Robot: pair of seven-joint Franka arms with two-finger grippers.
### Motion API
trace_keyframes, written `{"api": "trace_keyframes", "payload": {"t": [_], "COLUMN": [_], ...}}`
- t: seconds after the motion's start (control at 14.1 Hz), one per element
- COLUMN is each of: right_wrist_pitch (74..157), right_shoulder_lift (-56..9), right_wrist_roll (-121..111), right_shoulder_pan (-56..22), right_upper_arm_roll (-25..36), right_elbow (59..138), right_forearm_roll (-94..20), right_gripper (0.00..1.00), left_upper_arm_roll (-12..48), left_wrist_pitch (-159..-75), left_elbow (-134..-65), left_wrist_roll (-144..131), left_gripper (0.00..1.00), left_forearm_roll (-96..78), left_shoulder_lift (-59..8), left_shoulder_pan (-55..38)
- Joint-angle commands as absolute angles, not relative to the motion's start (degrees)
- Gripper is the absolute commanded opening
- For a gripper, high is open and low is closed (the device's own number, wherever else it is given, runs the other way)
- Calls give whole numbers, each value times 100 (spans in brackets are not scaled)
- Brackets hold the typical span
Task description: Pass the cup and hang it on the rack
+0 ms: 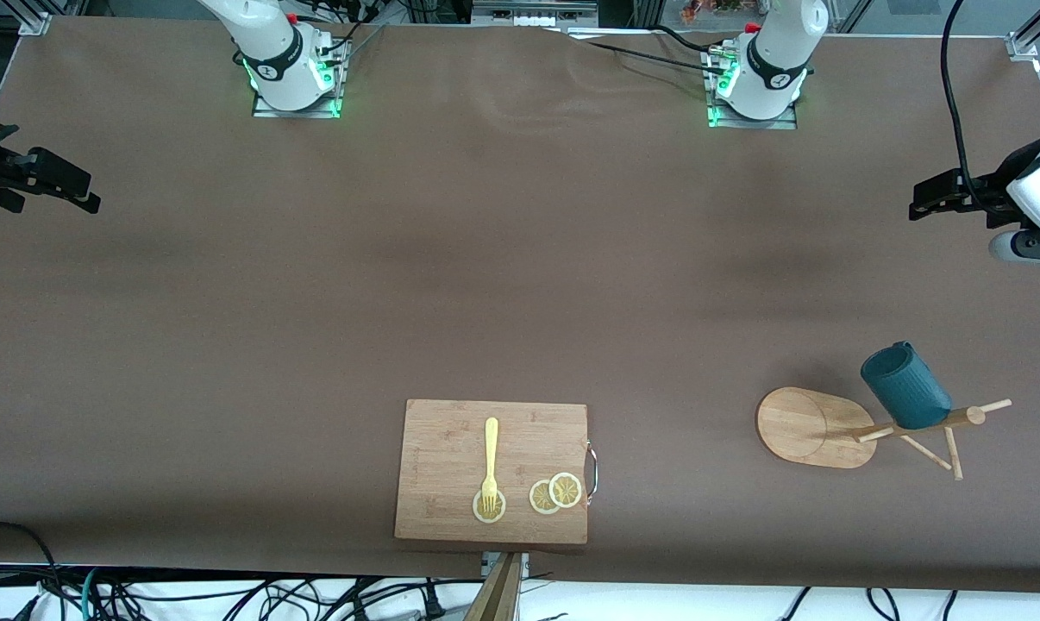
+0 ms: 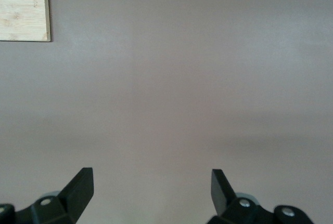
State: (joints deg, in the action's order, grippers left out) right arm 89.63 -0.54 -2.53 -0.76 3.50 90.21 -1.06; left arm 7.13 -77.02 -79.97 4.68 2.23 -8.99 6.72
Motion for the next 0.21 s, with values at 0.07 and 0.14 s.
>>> {"api": "trace_keyframes", "payload": {"t": [0.07, 0.14], "right_wrist_pitch": [8851, 8851], "right_shoulder_lift": [-53, -53], "right_wrist_roll": [-255, -255], "right_shoulder_pan": [-62, -62], "right_upper_arm_roll": [360, 360], "right_elbow": [8956, 8956], "right_forearm_roll": [-202, -202], "right_gripper": [100, 100], "left_upper_arm_roll": [809, 809], "left_wrist_pitch": [-7708, -7708], "left_elbow": [-7849, -7849], "left_wrist_roll": [466, 466], "left_gripper": [100, 100], "left_forearm_roll": [378, 369], "left_shoulder_lift": [-975, -976], "left_shoulder_pan": [730, 729]}}
